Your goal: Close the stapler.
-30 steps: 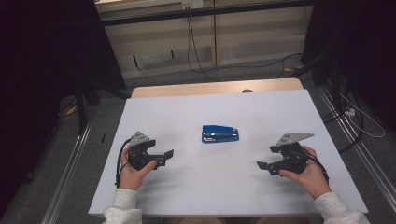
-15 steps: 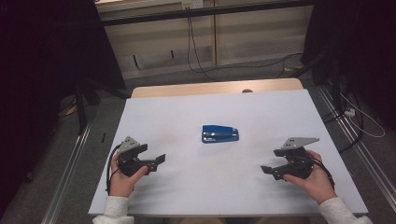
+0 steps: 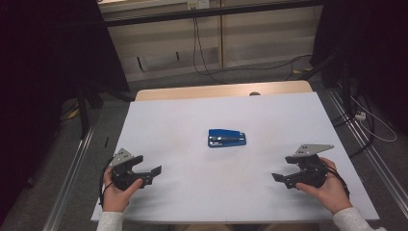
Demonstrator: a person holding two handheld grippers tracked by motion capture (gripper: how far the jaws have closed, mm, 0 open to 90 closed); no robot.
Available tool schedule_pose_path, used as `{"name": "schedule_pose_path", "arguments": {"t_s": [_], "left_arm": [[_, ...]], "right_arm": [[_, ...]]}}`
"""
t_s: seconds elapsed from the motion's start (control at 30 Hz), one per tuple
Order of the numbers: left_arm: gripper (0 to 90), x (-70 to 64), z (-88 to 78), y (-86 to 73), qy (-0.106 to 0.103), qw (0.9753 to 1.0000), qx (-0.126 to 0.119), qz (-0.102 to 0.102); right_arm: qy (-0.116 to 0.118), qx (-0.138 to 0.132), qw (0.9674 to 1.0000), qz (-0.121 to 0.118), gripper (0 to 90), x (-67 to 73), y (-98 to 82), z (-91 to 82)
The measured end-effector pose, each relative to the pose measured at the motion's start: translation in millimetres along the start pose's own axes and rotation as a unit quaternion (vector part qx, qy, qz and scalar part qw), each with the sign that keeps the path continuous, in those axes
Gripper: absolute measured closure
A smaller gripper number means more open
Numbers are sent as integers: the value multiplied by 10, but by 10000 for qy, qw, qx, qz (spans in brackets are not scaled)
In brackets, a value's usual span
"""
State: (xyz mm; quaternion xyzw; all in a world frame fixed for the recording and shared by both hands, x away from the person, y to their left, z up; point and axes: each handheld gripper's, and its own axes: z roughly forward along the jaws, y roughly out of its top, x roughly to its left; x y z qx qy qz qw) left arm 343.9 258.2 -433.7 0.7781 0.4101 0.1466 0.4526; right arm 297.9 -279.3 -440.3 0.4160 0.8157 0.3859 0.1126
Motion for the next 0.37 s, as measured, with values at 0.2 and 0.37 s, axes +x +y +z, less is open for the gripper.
{"name": "schedule_pose_path", "arguments": {"t_s": [0.2,0.37], "left_arm": [[92,-12,-29,-49,13,10000,2,56],[90,-55,6,-18,-57,9999,-3,125]], "right_arm": [[-41,-49,10000,-11,151,1,-15,-42],[-45,-50,10000,-73,150,8,0,-34]]}}
